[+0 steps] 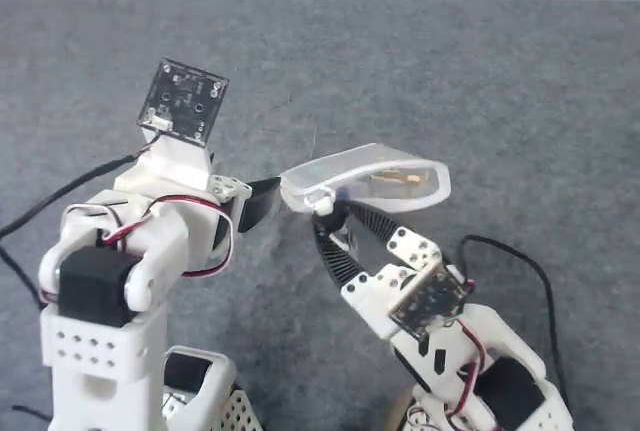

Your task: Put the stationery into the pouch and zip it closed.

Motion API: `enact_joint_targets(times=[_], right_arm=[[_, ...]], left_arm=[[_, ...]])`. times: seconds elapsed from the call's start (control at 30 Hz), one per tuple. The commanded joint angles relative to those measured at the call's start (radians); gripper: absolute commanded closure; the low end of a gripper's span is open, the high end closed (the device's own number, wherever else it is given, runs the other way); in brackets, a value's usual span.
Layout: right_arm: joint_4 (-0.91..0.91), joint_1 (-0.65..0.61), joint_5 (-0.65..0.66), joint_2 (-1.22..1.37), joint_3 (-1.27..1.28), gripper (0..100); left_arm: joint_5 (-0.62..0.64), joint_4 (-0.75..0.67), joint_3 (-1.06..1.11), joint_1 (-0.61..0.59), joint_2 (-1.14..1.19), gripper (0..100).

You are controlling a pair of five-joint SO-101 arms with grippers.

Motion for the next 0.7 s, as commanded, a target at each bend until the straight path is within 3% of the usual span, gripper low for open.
enact_joint_targets(times=[0.0,0.2,0.37,0.67], right_arm=[[-0.044,0.041,-0.015,-0.035,-0.072,99.3],[-0.065,0.065,-0.020,-0.028,-0.074,99.3],[-0.088,0.065,-0.100,-0.027,-0.075,99.3],[0.013,0.058,-0.132,-0.027,-0.161,99.3]], left_arm=[[-0.014,0.006,-0.005,0.005,-0.025,72],[-0.026,0.046,-0.004,0.075,-0.035,72],[-0.048,0.068,0.022,0.149,-0.130,72],[-0.092,-0.149,0.249,0.166,-0.252,72]])
